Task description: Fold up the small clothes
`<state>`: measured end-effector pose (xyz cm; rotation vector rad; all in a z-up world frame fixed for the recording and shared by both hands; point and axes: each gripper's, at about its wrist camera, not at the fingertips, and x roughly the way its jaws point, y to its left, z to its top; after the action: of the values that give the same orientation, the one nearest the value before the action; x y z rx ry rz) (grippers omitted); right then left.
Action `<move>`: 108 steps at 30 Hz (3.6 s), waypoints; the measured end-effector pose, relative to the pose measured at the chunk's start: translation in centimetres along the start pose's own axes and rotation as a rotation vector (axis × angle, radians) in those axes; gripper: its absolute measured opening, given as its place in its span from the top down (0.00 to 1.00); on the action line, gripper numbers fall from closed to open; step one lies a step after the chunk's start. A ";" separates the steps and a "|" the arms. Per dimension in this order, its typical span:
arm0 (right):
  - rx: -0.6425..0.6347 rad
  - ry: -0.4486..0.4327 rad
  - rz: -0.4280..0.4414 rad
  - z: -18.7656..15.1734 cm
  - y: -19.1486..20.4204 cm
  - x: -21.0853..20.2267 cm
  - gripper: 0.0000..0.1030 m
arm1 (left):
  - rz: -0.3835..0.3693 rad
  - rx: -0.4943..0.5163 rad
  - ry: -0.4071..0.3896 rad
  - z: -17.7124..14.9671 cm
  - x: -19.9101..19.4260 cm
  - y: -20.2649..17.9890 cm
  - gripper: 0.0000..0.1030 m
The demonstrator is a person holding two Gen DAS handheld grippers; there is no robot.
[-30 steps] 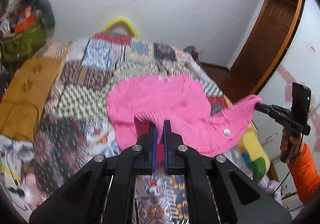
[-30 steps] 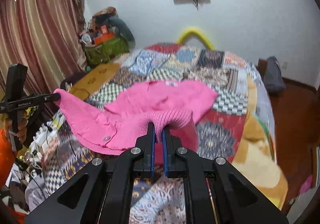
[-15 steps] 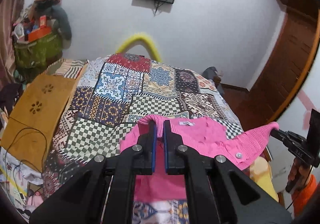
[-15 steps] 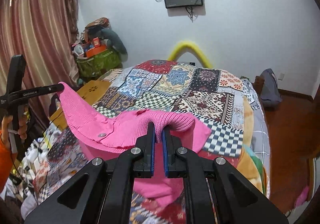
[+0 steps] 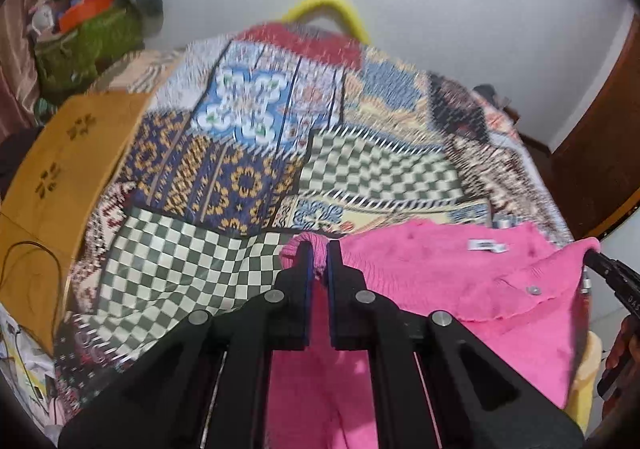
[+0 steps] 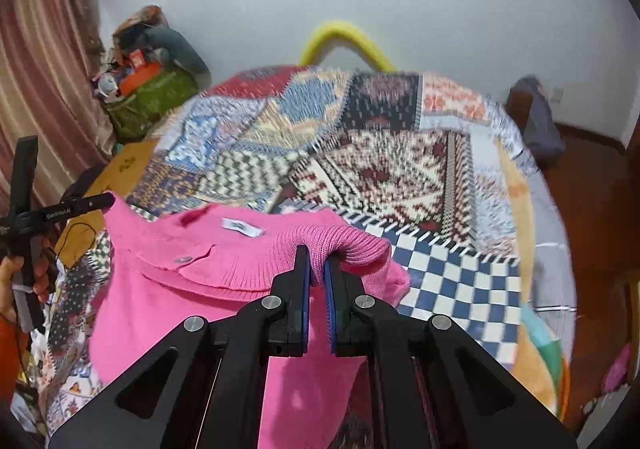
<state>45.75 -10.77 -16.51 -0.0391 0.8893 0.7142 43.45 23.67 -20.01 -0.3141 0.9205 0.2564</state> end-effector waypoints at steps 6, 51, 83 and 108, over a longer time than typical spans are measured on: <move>-0.011 0.046 -0.020 0.2 -0.8 3.0 0.94 | 0.045 0.009 0.054 0.0 4.6 0.7 0.95; -0.130 0.152 -0.032 -2.3 1.5 1.2 0.52 | 0.027 0.112 0.094 1.0 3.4 -6.0 0.33; 0.011 0.201 0.112 -12.0 3.5 -1.6 0.87 | -0.092 0.064 0.205 -13.7 -3.1 -2.2 0.90; -0.108 0.210 0.086 -16.2 3.9 -8.1 0.92 | -0.122 0.184 0.229 -21.5 -12.5 -1.5 0.91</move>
<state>28.85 -17.36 -20.11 -0.1756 1.0569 0.8487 20.88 13.23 -21.83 -0.2312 1.1383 0.0221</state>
